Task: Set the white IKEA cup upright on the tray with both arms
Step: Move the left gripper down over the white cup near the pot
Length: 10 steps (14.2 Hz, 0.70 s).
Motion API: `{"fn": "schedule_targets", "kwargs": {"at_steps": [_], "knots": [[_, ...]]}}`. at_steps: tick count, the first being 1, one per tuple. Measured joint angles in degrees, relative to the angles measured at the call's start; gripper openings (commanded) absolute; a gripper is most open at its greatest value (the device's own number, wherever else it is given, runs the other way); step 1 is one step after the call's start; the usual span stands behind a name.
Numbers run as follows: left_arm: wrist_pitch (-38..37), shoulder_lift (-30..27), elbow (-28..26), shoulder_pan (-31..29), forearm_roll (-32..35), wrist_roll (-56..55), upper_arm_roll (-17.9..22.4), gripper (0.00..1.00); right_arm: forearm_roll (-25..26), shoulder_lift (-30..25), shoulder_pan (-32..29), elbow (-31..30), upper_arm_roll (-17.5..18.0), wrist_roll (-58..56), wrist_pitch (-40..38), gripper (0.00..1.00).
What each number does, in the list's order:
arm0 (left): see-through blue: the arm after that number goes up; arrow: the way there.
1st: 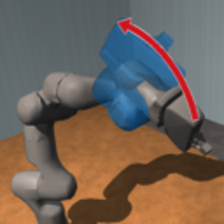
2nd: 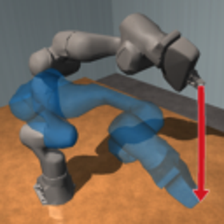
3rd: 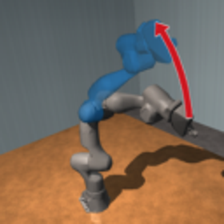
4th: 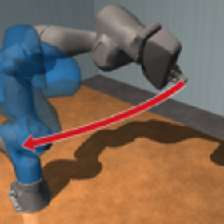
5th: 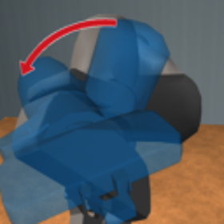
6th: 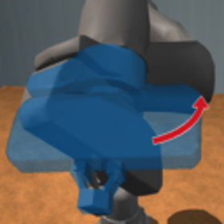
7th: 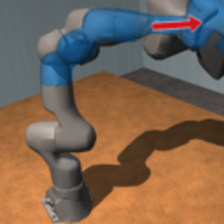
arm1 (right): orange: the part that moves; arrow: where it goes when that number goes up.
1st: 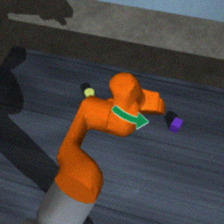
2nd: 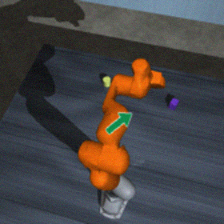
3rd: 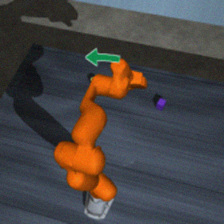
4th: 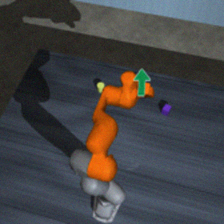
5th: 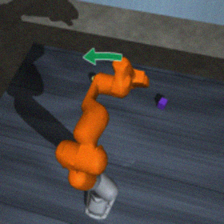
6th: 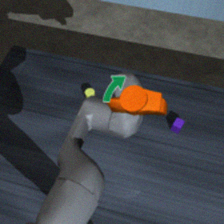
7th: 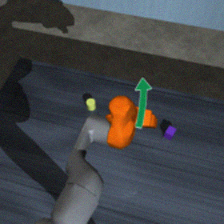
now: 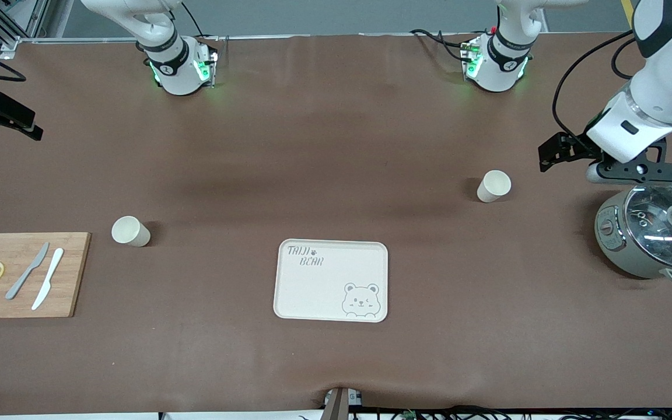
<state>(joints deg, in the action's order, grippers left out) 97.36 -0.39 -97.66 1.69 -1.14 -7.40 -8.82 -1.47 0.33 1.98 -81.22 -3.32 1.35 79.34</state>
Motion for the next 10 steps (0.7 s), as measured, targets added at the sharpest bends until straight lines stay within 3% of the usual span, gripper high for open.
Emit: {"fn": "schedule_targets", "kwargs": {"at_steps": [5, 10], "knots": [[3.26, -0.05, -2.59, 0.04, 0.01, -1.44, -1.75, 1.0, -0.12, 0.08, -0.01, 0.0, -0.02, 0.0, -0.05, 1.0], [17.61, -1.04, -16.51, 0.06, 0.01, -1.45, -3.16, 1.0, -0.21, 0.16, -0.01, 0.0, -0.03, 0.0, -0.07, 1.0]]}}
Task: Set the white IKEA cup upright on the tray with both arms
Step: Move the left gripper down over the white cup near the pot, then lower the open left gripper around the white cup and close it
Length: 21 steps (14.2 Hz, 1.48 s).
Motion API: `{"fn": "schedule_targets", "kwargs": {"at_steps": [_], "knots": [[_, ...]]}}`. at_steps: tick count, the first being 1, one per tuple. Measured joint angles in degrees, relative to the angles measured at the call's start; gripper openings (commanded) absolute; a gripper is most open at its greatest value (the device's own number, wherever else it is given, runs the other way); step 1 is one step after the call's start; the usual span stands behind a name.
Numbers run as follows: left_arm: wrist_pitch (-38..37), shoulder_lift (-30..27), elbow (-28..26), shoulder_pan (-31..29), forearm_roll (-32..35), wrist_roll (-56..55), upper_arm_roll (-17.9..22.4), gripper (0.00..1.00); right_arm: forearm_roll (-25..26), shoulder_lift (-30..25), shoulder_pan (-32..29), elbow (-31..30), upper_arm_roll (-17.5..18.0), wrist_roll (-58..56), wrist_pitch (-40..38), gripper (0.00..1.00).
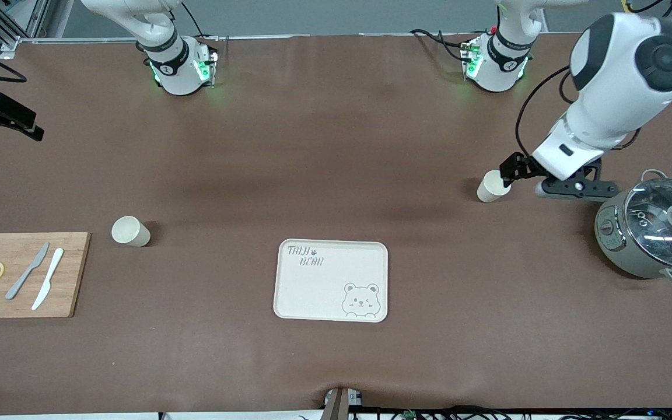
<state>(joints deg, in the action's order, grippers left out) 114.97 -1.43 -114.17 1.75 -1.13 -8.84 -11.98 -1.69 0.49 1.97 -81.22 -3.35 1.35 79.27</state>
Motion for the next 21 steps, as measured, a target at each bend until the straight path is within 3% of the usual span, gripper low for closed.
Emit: {"fn": "schedule_targets", "kwargs": {"at_steps": [5, 9, 17, 21], "knots": [[14.3, -3.84, -15.94, -0.01, 0.0, 0.17, -0.01, 1.0, -0.19, 0.18, 0.0, -0.06, 0.01, 0.0, -0.04, 1.0], [23.15, -5.68, -25.24, -0.27, 0.0, 3.01, 0.0, 1.0, -0.19, 0.82, 0.0, -0.1, 0.01, 0.0, -0.05, 1.0], [36.37, -5.99, -37.22, -4.21, 0.0, 11.55, 0.12, 1.0, -0.31, 1.12, 0.03, -0.1, 0.07, 0.0, -0.05, 1.0], [40.68, -5.92, -40.59, -5.14, 0.0, 13.09, 0.12, 1.0, -0.33, 1.19, 0.04, -0.1, 0.09, 0.0, -0.05, 1.0]]}}
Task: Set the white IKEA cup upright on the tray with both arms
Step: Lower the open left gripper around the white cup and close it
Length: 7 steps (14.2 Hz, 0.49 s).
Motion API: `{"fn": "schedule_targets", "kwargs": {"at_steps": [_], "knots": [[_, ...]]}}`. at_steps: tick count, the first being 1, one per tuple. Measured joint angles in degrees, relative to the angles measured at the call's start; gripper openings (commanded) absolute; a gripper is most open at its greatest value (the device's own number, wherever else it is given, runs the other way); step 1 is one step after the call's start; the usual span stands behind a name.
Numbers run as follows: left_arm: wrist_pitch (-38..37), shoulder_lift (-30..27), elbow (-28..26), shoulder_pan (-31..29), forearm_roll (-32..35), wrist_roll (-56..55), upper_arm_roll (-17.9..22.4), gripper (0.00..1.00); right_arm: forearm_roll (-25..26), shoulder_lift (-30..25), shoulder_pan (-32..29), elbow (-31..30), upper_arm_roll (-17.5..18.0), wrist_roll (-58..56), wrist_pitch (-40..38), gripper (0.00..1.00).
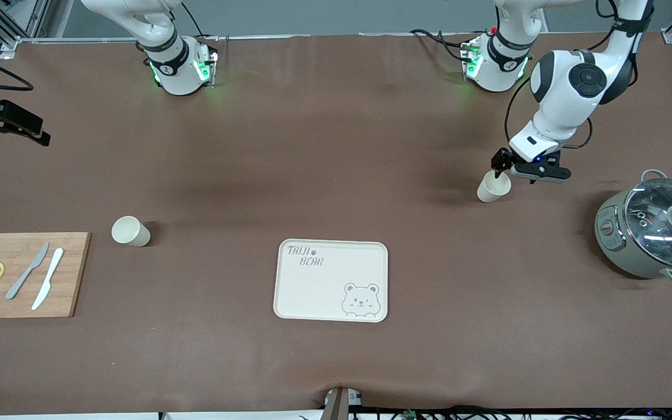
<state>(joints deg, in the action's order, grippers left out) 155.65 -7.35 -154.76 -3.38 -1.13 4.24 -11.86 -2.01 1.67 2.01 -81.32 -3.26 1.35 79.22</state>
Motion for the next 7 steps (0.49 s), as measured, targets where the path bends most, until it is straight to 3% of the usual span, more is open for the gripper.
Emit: {"fn": "schedule_targets", "kwargs": {"at_steps": [7], "knots": [[4.95, 3.41, -1.92, -1.54, 0.0, 2.56, 0.01, 1.0, -0.01, 0.44, 0.0, 0.0, 0.01, 0.0, -0.01, 1.0]]}}
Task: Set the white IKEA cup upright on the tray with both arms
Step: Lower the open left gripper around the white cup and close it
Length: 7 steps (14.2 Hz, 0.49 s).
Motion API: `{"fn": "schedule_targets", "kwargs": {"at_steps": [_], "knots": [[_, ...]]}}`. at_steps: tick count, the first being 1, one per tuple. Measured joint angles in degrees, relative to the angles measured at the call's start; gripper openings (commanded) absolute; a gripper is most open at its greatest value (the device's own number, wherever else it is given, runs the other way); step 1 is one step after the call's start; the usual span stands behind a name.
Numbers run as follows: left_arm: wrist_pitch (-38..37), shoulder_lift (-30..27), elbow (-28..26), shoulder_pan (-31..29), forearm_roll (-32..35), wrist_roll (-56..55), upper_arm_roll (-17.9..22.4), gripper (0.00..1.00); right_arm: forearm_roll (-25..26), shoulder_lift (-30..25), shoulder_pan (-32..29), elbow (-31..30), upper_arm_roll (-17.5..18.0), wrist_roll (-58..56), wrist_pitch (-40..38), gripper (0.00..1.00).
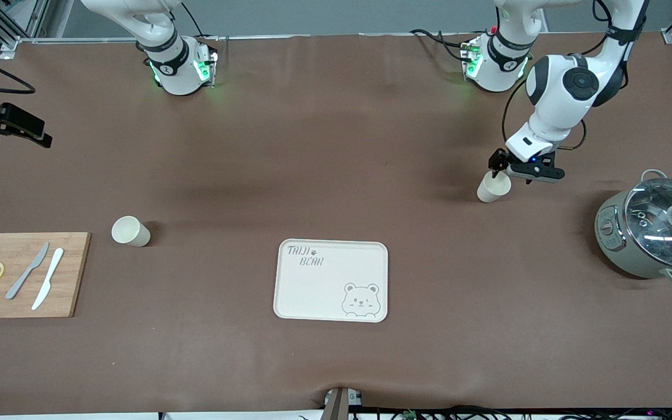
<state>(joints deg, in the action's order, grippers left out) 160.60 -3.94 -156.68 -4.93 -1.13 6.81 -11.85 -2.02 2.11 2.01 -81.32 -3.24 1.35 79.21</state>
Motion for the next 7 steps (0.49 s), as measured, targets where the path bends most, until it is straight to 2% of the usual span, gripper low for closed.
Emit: {"fn": "schedule_targets", "kwargs": {"at_steps": [7], "knots": [[3.42, 3.29, 0.01, -2.82, 0.0, 3.3, -0.01, 1.0, 0.0, 0.0, 0.0, 0.0, 0.01, 0.0, 0.0, 1.0]]}}
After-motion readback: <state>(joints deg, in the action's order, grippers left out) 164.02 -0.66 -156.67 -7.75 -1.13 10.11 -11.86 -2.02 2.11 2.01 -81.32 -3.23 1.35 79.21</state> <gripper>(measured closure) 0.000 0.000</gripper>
